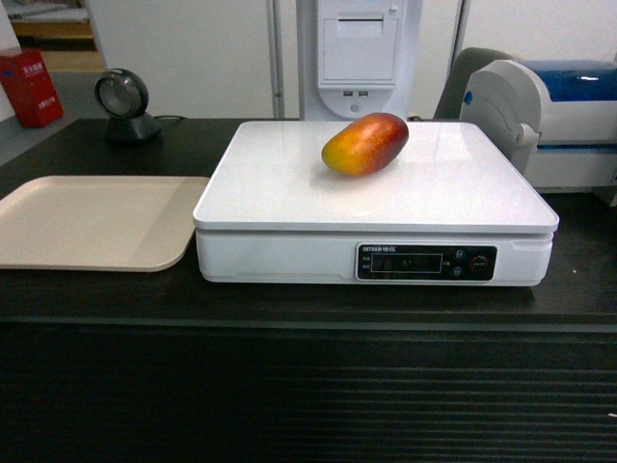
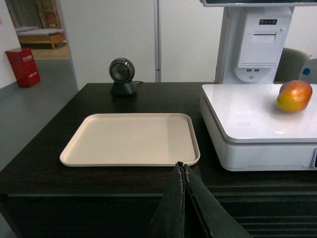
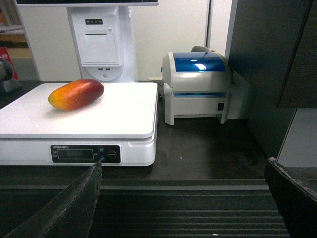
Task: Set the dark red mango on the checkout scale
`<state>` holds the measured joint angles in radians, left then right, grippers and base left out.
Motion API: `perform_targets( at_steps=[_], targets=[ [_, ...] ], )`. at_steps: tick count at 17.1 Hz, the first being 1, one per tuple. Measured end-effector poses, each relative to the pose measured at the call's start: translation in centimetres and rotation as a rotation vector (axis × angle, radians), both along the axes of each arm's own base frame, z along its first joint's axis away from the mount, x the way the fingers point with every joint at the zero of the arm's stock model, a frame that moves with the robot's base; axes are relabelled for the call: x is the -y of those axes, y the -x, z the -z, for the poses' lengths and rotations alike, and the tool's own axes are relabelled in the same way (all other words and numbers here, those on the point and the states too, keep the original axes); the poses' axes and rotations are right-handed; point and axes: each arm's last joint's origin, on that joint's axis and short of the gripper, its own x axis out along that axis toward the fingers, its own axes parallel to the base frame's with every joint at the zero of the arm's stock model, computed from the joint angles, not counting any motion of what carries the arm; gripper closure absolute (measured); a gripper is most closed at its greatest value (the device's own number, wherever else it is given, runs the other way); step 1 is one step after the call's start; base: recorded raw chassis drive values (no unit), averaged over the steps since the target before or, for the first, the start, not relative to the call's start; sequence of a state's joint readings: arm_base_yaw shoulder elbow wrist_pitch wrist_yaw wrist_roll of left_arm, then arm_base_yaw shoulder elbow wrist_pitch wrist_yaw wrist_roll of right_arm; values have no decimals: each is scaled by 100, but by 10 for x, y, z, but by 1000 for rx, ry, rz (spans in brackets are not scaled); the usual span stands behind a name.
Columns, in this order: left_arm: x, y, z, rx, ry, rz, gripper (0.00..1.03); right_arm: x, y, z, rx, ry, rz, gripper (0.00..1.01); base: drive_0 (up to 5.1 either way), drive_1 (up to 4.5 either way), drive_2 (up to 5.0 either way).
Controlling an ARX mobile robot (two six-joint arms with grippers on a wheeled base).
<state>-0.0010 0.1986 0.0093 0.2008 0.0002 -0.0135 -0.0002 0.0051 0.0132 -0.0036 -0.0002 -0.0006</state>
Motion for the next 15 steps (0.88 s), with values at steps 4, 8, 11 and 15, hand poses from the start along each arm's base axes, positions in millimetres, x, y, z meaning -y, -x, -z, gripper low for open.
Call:
perform_targets(
  at_steps=[4,8,11,15],
  targets=[
    [0,12,4,-21,0,-1,101,0,0,0,-1,0,0,3,0,0,0],
    [0,12,4,-19,0,-1,101,0,0,0,0,0,0,3,0,0,0],
    [0,12,3,-11,0,-1,101,0,0,0,0,0,0,3,0,0,0],
    [0,12,4,-15,0,0,76,0,0,0,0,0,0,3,0,0,0]
  ],
)
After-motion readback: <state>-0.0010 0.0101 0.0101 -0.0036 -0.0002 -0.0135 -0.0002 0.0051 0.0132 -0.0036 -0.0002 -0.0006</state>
